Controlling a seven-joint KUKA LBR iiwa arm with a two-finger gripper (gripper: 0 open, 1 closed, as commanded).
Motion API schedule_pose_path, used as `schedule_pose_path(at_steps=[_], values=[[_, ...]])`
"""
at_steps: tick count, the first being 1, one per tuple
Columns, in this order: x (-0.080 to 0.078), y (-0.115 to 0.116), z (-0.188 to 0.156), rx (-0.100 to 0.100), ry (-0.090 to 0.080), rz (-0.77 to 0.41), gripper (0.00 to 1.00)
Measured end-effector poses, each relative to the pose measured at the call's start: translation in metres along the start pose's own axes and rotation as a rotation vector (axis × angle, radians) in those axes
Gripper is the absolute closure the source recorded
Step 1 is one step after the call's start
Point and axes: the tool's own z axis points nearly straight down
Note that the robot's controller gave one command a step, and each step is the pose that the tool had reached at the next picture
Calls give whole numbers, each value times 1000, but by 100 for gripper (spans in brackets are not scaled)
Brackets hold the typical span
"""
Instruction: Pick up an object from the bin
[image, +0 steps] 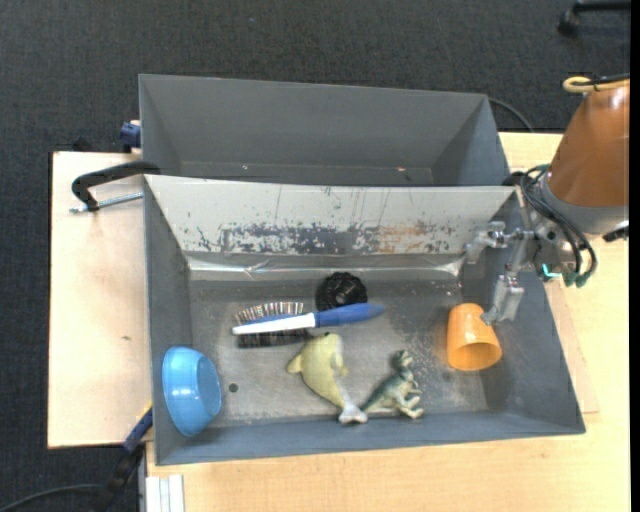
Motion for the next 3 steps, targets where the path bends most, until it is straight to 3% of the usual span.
schedule_pose_path(at_steps=[1,2,3], values=[[51,2,95,-1,-19,-360,0],[52,2,95,1,-17,-363,100],[0,11,-31,6,-22,-255,100]])
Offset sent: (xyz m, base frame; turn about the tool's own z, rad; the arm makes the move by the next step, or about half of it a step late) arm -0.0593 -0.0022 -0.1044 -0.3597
